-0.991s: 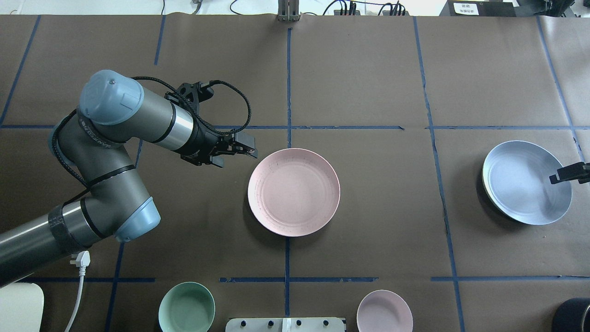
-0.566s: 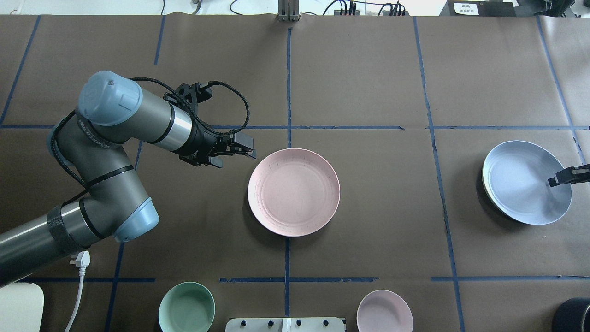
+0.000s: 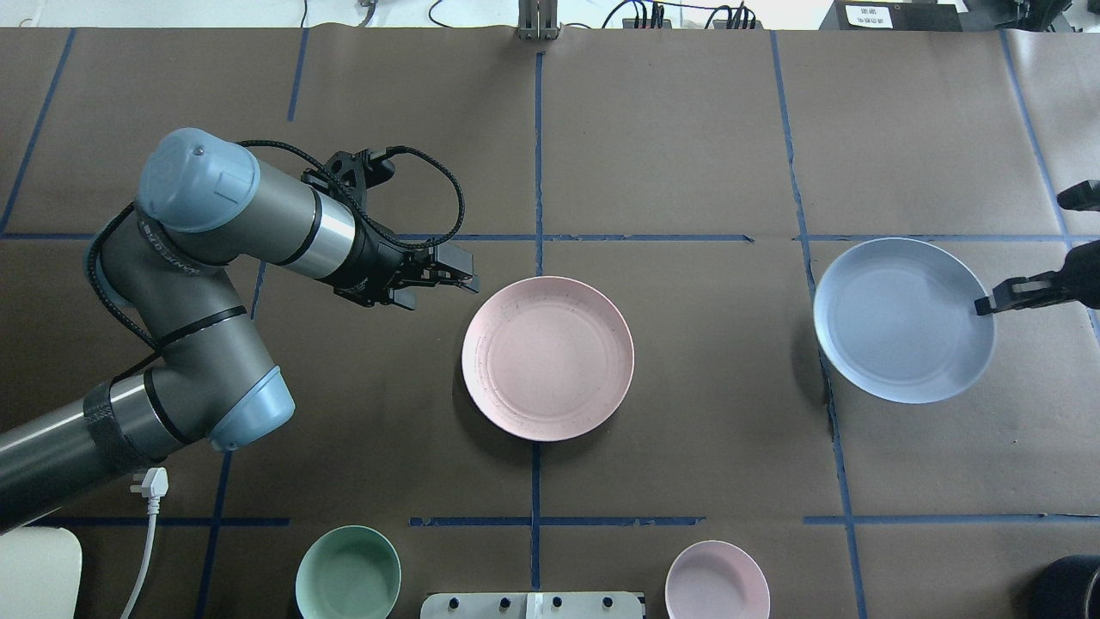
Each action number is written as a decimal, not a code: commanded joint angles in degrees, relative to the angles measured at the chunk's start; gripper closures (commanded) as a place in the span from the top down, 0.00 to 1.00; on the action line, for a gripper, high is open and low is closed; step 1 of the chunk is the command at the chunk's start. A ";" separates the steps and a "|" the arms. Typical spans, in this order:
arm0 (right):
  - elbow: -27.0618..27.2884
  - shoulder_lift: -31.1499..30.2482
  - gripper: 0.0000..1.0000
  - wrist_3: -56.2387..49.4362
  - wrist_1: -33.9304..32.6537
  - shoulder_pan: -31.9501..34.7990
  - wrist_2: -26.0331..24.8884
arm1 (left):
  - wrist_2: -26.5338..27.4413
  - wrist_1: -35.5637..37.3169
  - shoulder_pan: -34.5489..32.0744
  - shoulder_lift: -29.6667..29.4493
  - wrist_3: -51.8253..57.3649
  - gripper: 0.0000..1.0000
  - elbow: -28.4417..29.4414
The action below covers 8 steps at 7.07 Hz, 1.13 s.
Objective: Stack three plates with pink and blue
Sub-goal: 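Lift blue plate onto pink plate with right gripper while left steadies stack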
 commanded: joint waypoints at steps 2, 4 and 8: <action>3.82 17.03 0.00 30.81 -0.41 -16.02 -6.12 | 0.09 -0.01 -0.85 0.09 -0.18 1.00 -1.30; 4.52 25.13 0.00 33.27 -10.00 -23.16 -14.99 | 0.09 -0.10 -1.99 0.00 -0.27 1.00 -1.91; 4.70 28.07 0.38 33.45 -16.32 -28.29 -21.45 | 0.09 -0.01 -2.17 0.09 -0.27 1.00 -2.54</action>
